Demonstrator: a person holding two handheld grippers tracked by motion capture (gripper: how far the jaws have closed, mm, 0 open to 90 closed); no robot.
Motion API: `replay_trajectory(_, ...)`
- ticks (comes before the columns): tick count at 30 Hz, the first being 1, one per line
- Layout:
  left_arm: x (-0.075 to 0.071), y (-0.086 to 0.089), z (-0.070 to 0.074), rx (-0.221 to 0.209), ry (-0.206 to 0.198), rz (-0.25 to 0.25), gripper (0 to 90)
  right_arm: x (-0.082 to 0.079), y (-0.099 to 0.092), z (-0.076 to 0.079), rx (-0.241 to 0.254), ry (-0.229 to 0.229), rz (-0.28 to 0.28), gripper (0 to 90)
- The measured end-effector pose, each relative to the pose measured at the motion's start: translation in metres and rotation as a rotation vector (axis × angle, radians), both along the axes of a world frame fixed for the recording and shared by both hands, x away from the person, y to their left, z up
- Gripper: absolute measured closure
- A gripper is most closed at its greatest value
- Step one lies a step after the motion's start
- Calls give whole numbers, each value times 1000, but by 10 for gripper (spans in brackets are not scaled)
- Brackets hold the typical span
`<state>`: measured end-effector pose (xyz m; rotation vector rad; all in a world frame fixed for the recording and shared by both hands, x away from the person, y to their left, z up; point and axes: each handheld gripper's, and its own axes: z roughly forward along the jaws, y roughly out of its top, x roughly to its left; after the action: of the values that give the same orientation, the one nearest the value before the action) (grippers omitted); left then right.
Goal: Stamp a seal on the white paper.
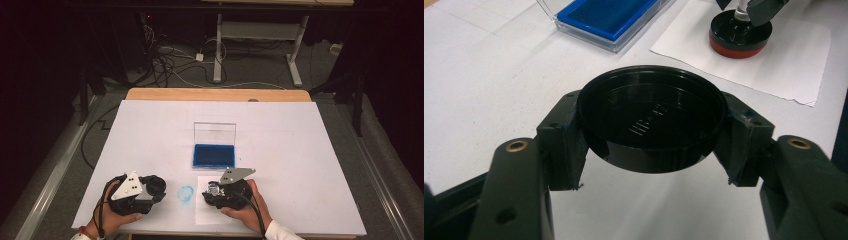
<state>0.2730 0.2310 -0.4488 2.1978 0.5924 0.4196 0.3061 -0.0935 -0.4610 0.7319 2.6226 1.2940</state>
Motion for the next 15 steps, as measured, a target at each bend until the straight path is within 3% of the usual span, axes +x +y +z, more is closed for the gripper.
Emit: replay_trajectory(15,0,1,1,4,-3,2,365,1,-1,-1,6,8,10,571)
